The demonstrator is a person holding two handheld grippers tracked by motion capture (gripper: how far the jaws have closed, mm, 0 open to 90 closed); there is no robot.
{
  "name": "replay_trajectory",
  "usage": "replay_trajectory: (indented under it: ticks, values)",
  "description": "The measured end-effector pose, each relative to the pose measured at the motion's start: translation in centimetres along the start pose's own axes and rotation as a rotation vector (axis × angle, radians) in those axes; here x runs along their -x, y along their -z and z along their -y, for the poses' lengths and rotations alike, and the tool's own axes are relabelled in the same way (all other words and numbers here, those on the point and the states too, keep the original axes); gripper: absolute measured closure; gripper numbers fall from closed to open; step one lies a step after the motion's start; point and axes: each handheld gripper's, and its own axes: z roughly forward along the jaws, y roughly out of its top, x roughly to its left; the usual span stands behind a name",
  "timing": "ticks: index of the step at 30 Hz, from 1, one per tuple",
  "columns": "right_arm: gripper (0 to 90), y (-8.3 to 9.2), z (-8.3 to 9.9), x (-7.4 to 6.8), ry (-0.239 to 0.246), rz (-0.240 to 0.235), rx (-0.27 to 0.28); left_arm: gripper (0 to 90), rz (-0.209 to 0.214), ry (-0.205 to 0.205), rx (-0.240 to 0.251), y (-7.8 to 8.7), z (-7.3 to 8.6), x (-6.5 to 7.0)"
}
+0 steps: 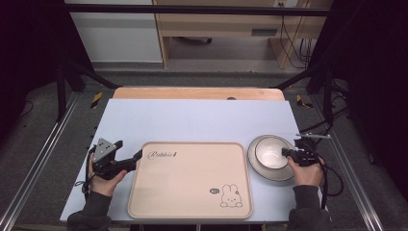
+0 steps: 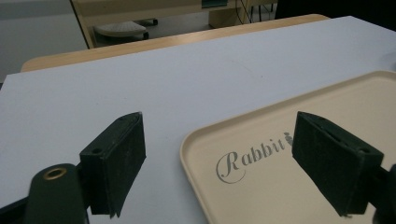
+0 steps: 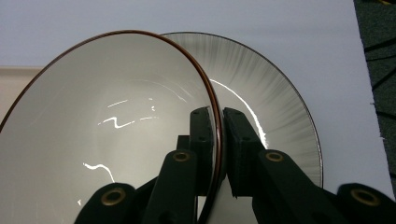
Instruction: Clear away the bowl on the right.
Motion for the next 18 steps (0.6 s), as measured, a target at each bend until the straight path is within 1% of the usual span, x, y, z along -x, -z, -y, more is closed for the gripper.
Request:
replay_trajectory:
  ticks: [1, 2, 14, 18]
  values:
    - [82.6, 0.02, 0.02, 0.06, 0.011, 0.002, 0.004, 17.3, 0.000, 0.000, 0.001, 0.02, -0.02, -0.01]
    - [82.6, 0.08, 0.02, 0.05, 0.013, -0.001, 0.005, 17.3, -0.001, -0.001, 0.001, 0.02, -0.02, 0.00]
    - [82.4, 0.40, -0.01, -0.17, 0.017, 0.012, 0.009, 17.4, 0.000, 0.001, 0.002, 0.02, -0.01, -0.02]
    - [82.4, 0.36, 0.00, -0.21, 0.022, 0.006, 0.009, 17.4, 0.001, 0.000, 0.001, 0.01, 0.00, 0.00]
